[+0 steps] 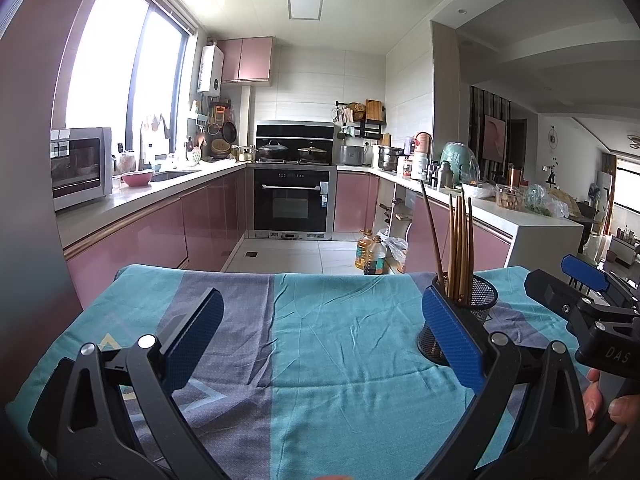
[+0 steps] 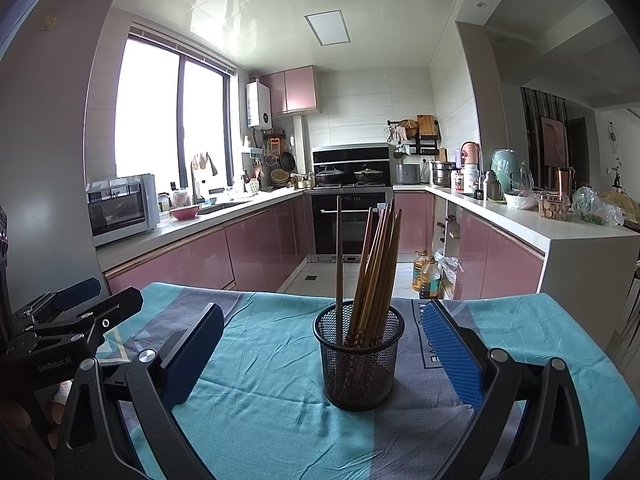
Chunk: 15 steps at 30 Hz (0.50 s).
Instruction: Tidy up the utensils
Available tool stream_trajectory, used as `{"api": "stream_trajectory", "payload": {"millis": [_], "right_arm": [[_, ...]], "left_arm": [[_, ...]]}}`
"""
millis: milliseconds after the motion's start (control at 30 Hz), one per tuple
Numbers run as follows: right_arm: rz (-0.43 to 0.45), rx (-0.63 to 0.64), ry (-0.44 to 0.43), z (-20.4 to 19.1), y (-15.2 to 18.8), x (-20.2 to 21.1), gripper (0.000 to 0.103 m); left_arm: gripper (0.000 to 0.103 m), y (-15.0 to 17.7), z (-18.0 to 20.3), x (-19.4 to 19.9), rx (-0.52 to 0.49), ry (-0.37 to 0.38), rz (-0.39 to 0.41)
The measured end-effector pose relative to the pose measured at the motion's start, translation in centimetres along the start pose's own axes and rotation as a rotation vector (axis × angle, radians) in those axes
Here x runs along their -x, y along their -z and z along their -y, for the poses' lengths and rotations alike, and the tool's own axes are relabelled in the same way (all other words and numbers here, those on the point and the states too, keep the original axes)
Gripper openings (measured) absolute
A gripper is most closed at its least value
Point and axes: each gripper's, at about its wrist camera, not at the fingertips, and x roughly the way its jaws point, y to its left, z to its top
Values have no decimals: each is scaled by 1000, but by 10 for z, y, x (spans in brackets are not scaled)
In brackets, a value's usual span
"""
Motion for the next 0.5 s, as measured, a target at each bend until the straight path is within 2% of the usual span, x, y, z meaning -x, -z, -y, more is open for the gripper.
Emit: {"api": "stream_trajectory", "payload": {"millis": [500], "right_arm": [[-1, -6, -3, 2, 0, 0, 96]], "left_arm": [[98, 1, 0, 0, -1, -1, 0]]}}
